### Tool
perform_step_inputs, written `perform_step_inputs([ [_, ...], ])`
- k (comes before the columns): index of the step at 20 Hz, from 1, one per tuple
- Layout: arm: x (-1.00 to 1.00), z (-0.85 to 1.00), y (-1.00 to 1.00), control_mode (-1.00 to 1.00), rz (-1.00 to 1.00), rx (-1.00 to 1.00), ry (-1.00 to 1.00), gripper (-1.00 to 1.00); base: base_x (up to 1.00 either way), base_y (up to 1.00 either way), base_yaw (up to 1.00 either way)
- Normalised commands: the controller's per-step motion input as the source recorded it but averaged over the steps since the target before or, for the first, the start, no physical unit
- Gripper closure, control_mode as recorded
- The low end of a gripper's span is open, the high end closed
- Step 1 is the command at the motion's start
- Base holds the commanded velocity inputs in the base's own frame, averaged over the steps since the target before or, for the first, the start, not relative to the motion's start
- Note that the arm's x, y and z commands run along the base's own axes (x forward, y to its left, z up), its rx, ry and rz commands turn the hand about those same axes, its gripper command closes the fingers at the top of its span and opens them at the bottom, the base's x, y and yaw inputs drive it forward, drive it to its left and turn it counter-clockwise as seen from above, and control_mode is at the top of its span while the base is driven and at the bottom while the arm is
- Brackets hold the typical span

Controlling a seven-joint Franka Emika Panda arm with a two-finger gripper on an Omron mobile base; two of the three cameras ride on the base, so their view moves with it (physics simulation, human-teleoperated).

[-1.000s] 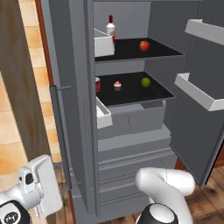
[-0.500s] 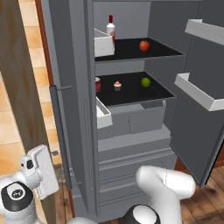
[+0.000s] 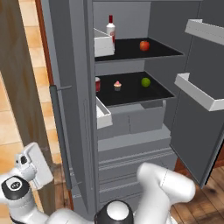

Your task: Place the tupperware on the top shelf of the fridge. Make space for the tupperware among the existing items by rearranging them on the shelves if needed. Close the fridge door when finished.

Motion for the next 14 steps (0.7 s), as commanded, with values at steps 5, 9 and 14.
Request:
perform_step_inputs([
  [5,0.45,0.00,-0.22,-1.00,-0.09,-0.01,0.00,-1.00,0.00,0.00,0.00],
  [9,0.15,0.07,-0.95,-1.00,-0.04,0.07,0.00,-1.00,0.00,0.00,0.00],
  [14,-0.05,0.26,-1.00,-1.00,0.00,0.18,-0.05,-1.00,0.00,0.00,0.00],
])
